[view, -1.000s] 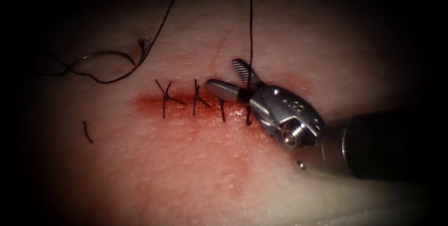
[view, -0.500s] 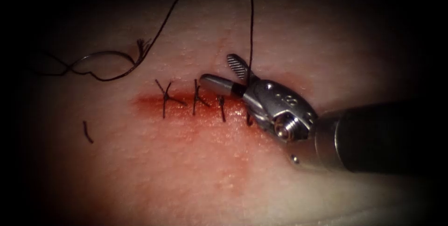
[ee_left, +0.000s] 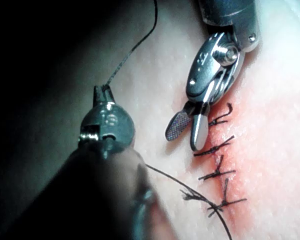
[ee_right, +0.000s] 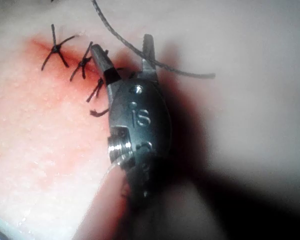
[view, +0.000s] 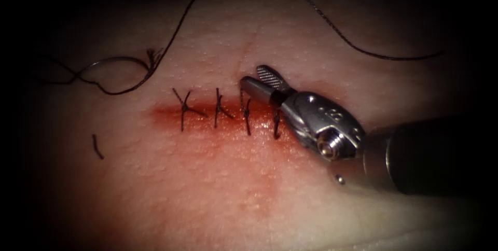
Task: Wound Closure
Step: Snip the suture with the right tool, then set the suture onto the skin with the left hand.
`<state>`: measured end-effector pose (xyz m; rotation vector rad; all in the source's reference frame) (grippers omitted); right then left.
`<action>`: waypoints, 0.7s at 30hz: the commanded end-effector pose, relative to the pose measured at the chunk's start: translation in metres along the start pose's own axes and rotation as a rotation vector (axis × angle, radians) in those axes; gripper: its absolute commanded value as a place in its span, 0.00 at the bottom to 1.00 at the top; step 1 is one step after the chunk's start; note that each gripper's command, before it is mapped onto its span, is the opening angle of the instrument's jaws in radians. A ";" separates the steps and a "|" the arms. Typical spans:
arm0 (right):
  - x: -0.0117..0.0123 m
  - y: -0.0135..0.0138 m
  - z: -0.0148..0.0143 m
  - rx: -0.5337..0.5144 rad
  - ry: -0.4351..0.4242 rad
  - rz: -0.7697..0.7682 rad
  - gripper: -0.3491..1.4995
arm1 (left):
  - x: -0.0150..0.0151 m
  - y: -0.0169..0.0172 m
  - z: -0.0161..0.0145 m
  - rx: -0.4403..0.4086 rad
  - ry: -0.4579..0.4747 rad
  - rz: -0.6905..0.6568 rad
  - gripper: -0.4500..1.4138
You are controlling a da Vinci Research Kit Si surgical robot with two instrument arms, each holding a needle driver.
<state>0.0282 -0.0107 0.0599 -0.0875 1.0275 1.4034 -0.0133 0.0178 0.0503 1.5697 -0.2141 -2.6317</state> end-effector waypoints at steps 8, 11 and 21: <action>0.0025 0.0050 -0.0054 0.063 0.013 -0.030 0.79 | 0.0015 0.0071 -0.0028 -0.018 0.014 0.067 0.00; 0.0034 0.0075 -0.0063 0.076 0.005 -0.058 0.73 | 0.0014 0.0101 -0.0039 -0.065 -0.007 0.079 0.00; 0.0050 0.0118 -0.0069 0.110 -0.024 -0.339 0.51 | 0.0017 0.0172 -0.0048 -0.260 -0.053 0.069 0.00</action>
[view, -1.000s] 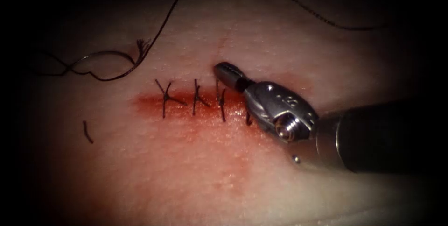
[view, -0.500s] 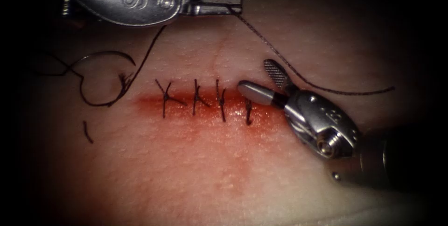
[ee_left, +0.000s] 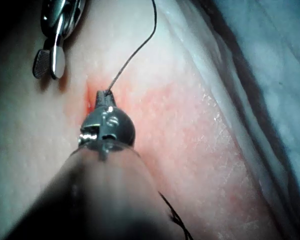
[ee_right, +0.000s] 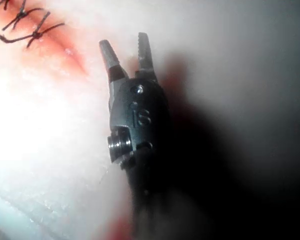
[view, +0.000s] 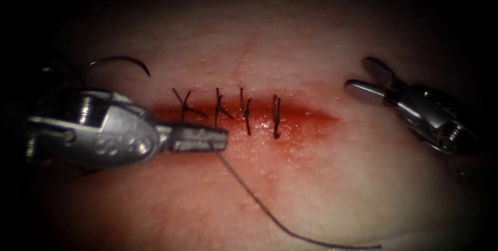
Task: Wound Closure
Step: Set the suture onto the skin with the left hand.
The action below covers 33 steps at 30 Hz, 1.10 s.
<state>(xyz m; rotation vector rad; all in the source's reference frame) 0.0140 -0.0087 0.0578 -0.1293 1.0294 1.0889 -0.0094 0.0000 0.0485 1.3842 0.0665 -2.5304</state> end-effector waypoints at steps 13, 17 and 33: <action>0.0012 -0.0017 0.0018 0.024 -0.068 -0.330 0.93 | -0.0038 0.0085 0.0081 -0.170 -0.115 -0.175 0.62; 0.0011 -0.0021 0.0019 0.029 -0.064 -0.329 0.93 | -0.0052 0.0095 0.0086 -0.219 -0.154 -0.226 0.80; 0.0001 -0.0039 0.0020 0.073 -0.059 -0.330 0.93 | -0.0058 0.0047 0.0000 -0.213 -0.076 -0.341 0.87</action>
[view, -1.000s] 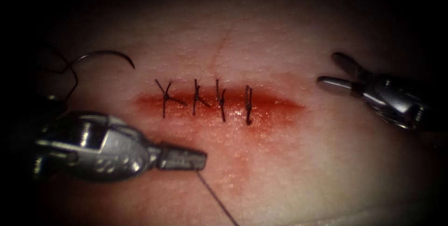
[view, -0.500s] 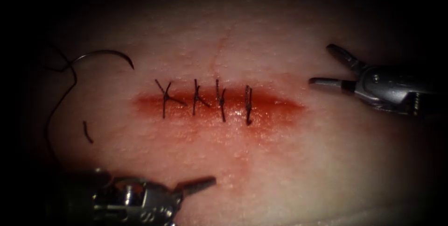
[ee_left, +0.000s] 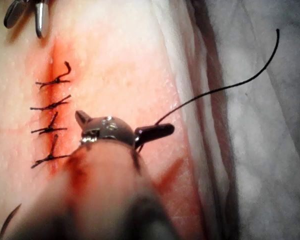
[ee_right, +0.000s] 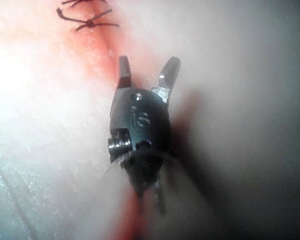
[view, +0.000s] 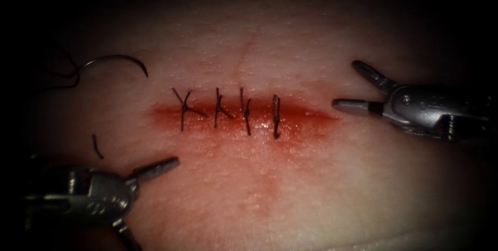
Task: Wound Closure
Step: Set the suture onto the skin with the left hand.
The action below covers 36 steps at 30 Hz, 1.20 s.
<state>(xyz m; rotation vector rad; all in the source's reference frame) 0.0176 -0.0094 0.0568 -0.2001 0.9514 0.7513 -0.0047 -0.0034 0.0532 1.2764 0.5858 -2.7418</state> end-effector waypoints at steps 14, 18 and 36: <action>0.0001 -0.0016 0.0007 0.016 0.011 0.003 0.92 | 0.0009 -0.0052 -0.0010 0.077 0.162 -0.199 0.79; 0.0002 -0.0019 0.0008 0.019 0.014 0.004 0.91 | -0.0005 -0.0052 0.0015 0.121 0.133 -0.190 0.79; 0.0007 -0.0038 0.0021 0.061 0.028 -0.016 0.88 | -0.0090 -0.0028 0.0130 0.247 0.107 -0.079 0.85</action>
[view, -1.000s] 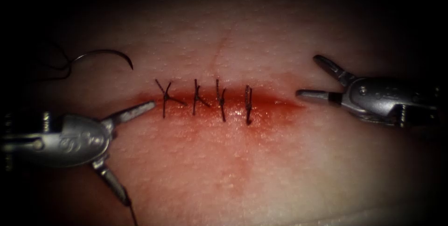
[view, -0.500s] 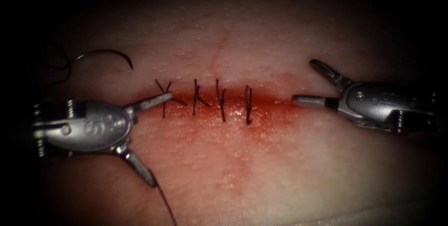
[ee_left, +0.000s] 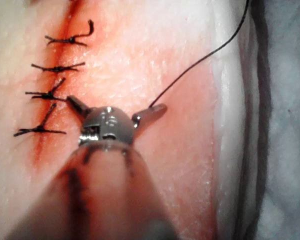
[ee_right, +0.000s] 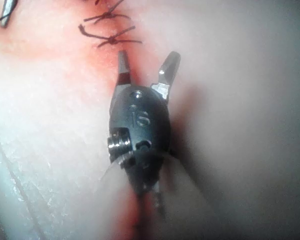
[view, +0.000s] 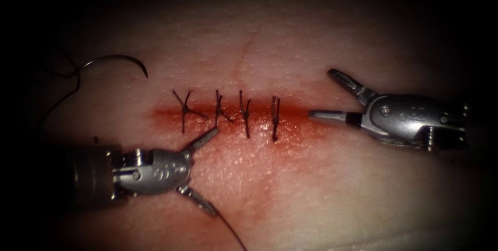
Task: Wound Closure
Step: Set the suture onto the skin with the left hand, then grab the remaining suture tail in the left tool.
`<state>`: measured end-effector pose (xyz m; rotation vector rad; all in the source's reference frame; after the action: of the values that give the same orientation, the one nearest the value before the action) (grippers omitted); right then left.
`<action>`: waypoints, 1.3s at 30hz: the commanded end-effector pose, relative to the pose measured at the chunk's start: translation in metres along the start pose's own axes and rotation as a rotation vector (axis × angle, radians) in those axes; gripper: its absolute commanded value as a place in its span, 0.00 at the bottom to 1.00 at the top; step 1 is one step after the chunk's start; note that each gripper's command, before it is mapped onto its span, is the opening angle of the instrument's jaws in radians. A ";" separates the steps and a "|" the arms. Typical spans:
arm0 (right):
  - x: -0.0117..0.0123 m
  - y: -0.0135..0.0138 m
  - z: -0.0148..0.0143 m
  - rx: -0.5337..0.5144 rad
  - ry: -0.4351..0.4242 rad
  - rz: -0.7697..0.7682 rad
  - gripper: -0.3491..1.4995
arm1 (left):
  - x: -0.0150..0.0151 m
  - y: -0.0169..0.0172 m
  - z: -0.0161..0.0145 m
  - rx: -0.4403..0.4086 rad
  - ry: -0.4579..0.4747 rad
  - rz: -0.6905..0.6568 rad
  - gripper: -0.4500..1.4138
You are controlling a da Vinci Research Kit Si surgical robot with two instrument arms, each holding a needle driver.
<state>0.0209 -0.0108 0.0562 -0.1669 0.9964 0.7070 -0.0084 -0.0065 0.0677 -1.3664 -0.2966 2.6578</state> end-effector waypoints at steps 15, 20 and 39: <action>-0.0002 -0.0024 0.0010 0.049 0.008 -0.021 0.83 | 0.0026 -0.0018 -0.0097 -0.094 0.025 -0.004 0.86; 0.0000 -0.0021 0.0010 0.057 0.010 -0.020 0.83 | 0.0064 -0.0021 -0.0099 -0.099 0.061 -0.036 0.86; -0.0005 -0.0011 -0.0017 0.086 0.017 -0.056 0.81 | 0.0109 -0.0053 0.0031 0.060 0.180 -0.066 0.50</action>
<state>0.0196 -0.0125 0.0549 -0.1259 1.0304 0.6117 -0.0164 0.0004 0.0619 -1.5169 -0.2626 2.4511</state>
